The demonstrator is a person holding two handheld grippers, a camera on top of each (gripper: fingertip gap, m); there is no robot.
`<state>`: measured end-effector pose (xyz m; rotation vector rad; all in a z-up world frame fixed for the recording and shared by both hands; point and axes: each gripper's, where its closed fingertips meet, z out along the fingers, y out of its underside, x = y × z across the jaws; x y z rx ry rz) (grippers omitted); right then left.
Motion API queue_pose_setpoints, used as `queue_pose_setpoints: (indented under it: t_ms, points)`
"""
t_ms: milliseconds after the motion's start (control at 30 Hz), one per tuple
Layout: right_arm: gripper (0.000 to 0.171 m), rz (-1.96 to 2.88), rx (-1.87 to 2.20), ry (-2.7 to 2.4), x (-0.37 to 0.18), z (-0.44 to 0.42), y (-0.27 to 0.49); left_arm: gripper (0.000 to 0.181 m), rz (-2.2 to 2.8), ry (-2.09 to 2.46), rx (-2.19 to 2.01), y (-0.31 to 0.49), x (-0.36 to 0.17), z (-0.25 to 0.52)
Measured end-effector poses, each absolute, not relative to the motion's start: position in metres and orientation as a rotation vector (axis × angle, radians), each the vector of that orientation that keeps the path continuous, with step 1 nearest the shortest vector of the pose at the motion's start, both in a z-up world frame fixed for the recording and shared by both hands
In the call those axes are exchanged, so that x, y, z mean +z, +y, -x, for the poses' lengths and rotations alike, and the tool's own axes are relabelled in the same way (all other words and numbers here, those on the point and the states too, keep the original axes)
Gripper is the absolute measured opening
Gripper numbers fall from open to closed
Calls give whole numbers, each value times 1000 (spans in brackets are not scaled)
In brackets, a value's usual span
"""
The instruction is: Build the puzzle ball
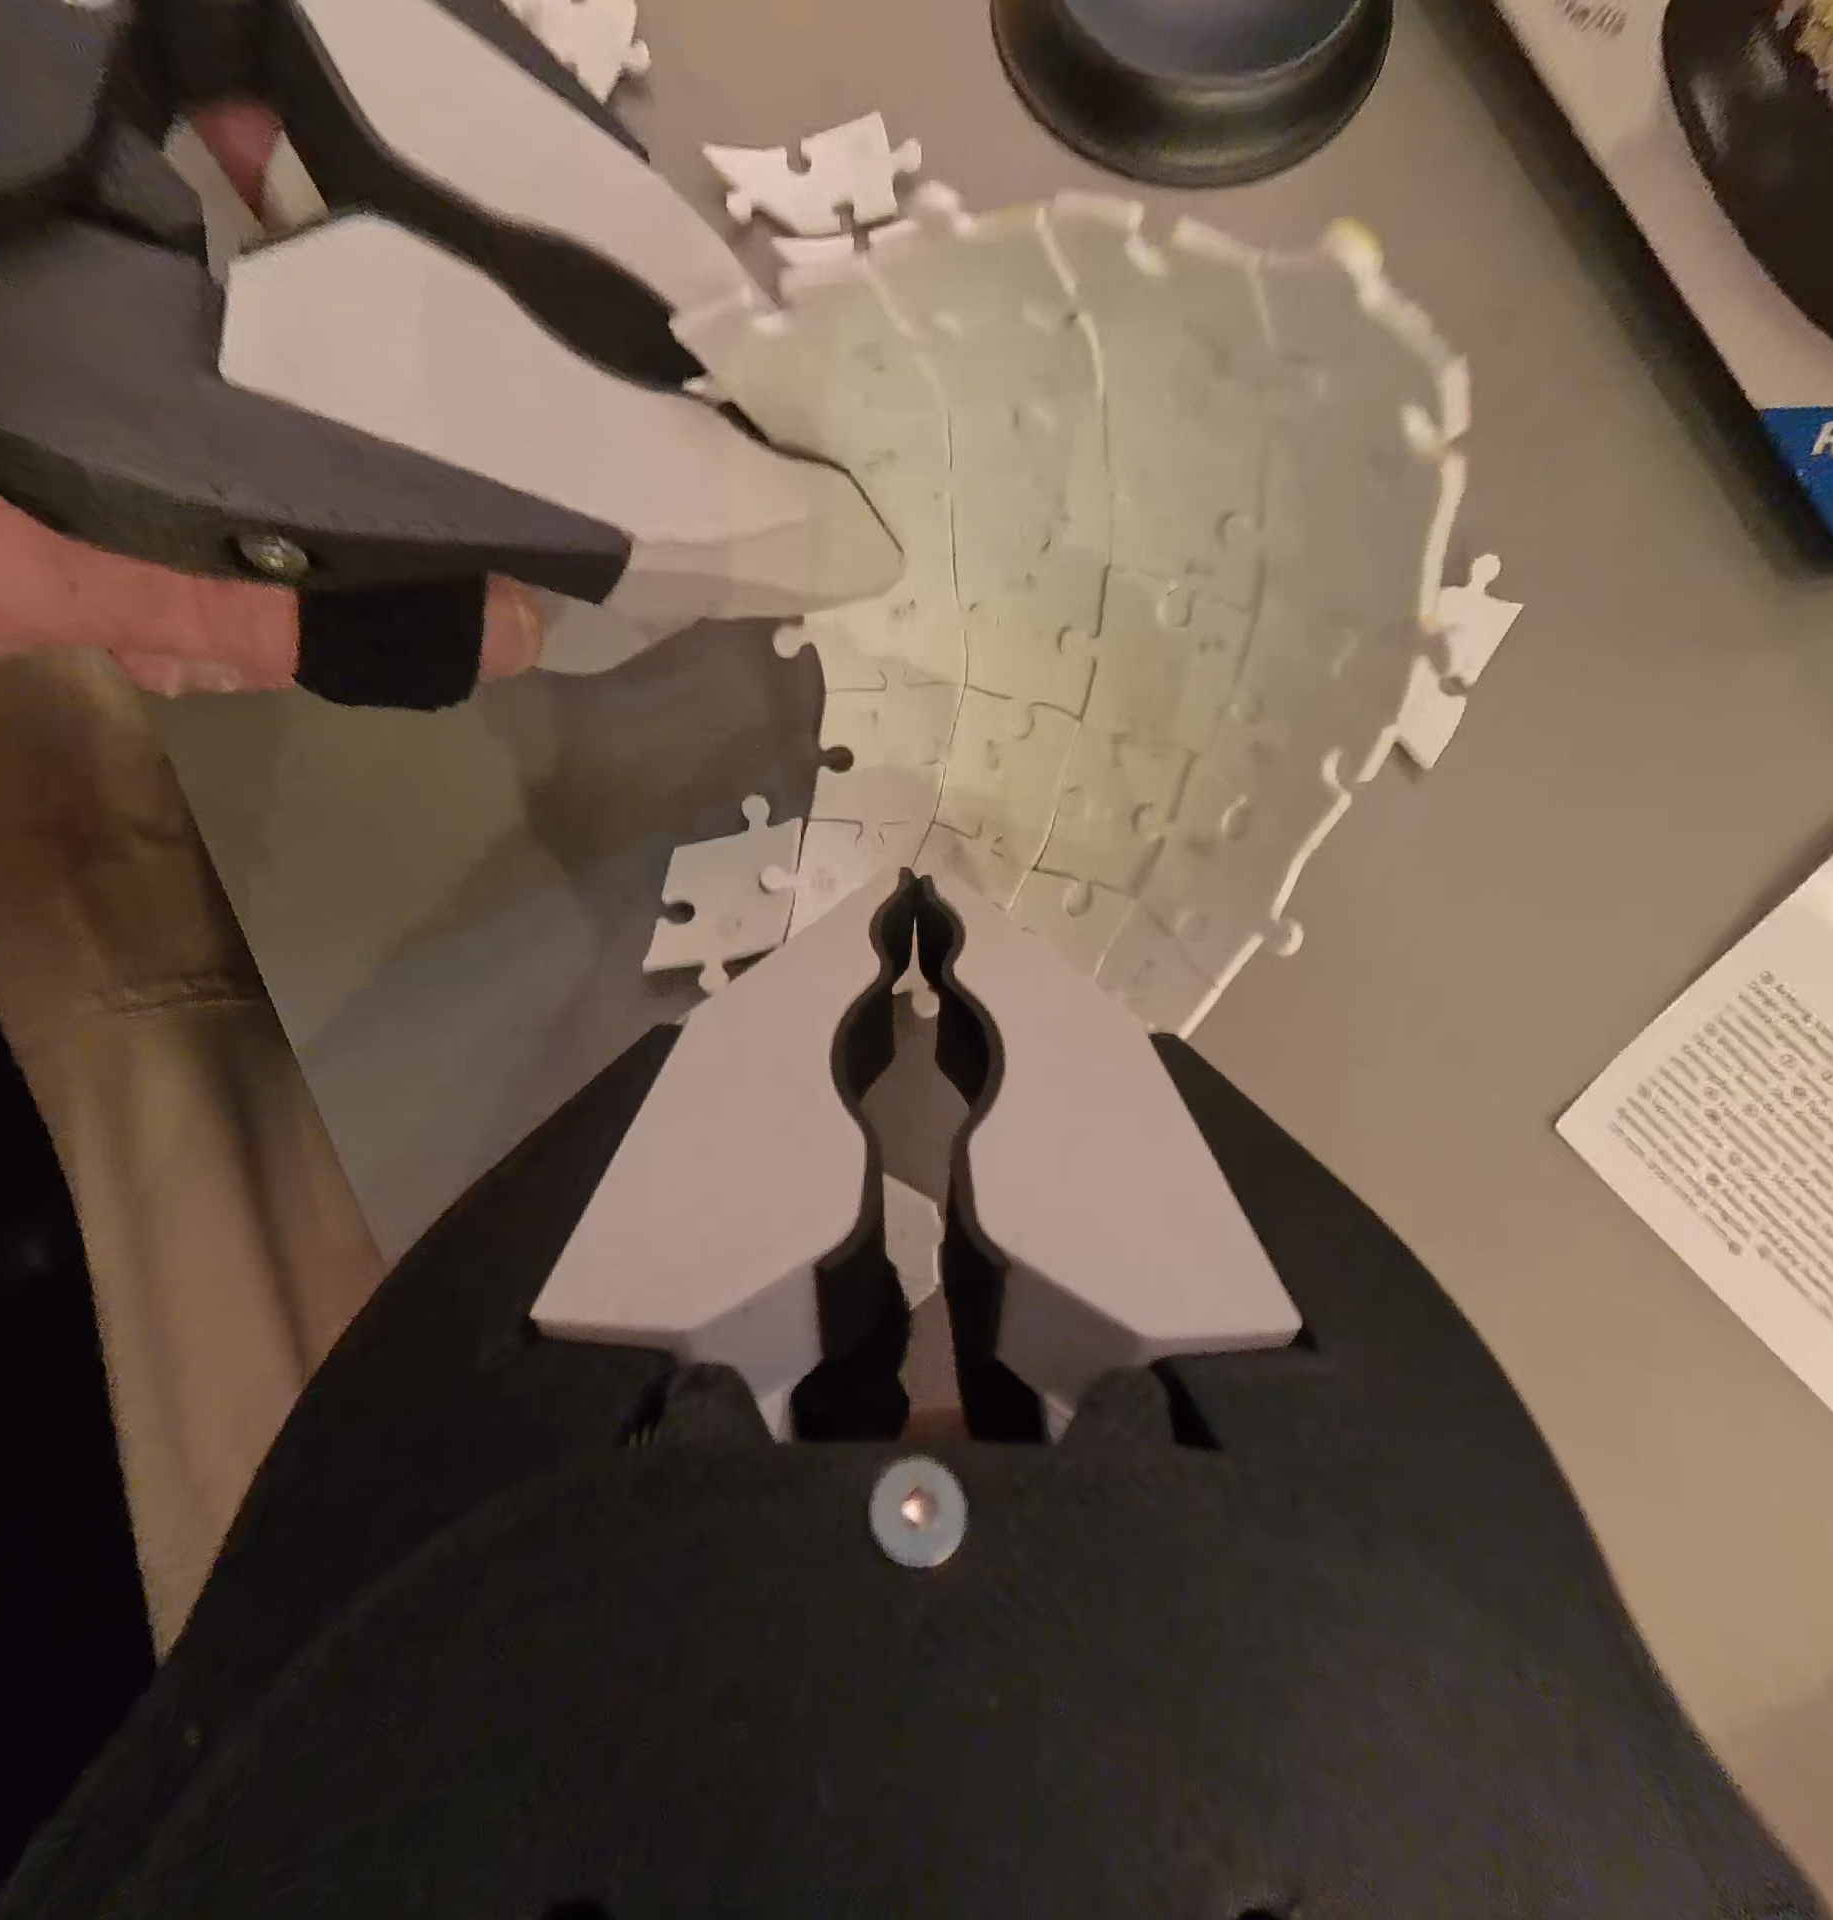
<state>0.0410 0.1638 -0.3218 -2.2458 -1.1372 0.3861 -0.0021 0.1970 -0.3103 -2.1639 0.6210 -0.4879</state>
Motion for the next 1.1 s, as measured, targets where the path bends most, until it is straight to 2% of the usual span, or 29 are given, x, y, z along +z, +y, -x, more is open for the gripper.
queue_pose_setpoints:
  t_ms: [267,467,667,700,833,1000,1100]
  points:
    - [0,2234,314,-1226,-332,-33,165,6,2160,630,-484,196,-310,1]
    - [0,2254,403,-1027,-305,-62,169,7,2176,606,-507,197,-311,4]
    - [0,2355,520,-915,-311,-78,144,7,2205,572,-550,195,-313,6]
    - [4,2361,522,-923,-314,-77,141,8,2214,573,-556,194,-314,5]
    - [11,2357,531,-935,-314,-67,141,19,2223,553,-572,192,-314,5]
    - [12,2363,561,-889,-311,-73,142,18,2232,557,-592,188,-314,5]
    - [13,2366,565,-843,-307,-83,143,26,2252,579,-640,180,-315,1]
